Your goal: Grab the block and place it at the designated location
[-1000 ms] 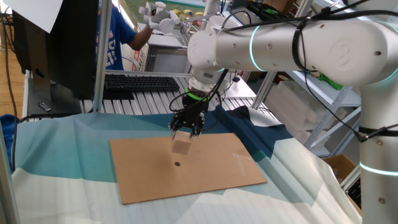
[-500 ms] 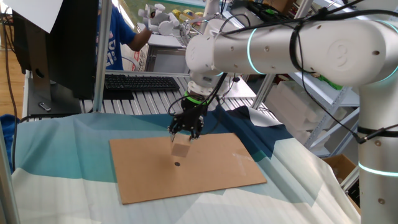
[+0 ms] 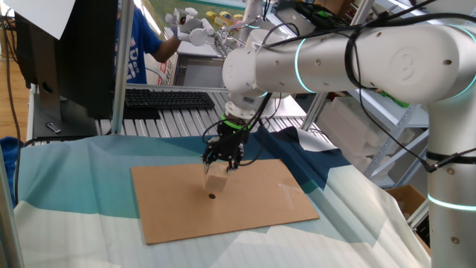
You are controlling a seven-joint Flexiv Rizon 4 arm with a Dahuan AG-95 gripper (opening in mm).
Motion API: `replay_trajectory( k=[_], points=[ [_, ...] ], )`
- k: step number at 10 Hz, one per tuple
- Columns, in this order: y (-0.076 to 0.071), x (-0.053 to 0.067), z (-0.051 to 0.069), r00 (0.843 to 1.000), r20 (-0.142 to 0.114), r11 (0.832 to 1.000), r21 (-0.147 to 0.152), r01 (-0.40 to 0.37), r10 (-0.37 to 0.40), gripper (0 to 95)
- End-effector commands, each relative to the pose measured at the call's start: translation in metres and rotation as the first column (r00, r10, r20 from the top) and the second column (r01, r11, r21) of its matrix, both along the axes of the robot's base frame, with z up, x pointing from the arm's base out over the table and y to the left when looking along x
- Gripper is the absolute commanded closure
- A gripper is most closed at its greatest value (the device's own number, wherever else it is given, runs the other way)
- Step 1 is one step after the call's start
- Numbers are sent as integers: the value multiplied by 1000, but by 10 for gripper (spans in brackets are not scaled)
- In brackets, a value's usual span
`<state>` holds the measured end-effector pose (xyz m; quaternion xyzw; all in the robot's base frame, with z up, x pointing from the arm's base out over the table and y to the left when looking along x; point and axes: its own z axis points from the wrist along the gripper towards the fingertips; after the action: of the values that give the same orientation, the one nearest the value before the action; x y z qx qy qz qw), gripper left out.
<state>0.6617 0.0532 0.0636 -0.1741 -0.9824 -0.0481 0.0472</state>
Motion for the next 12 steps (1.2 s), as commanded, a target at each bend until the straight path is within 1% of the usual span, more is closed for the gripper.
replay_trajectory(
  k=[1, 4, 6, 7, 8, 12],
  points=[
    [1, -1, -3, 1000, 5, 1000, -1, 2, -2, 950],
    [3, -4, -8, 1000, 8, 1000, 0, 10, -10, 950],
    [5, -10, -16, 1000, 20, 1000, -1, 19, -19, 950],
    [6, -11, -18, 999, 23, 1000, -1, 23, -23, 950],
    [6, -12, -19, 999, 27, 1000, -7, 24, -24, 950],
    [6, -12, -20, 999, 37, 1000, -7, 29, -29, 950]
  ],
)
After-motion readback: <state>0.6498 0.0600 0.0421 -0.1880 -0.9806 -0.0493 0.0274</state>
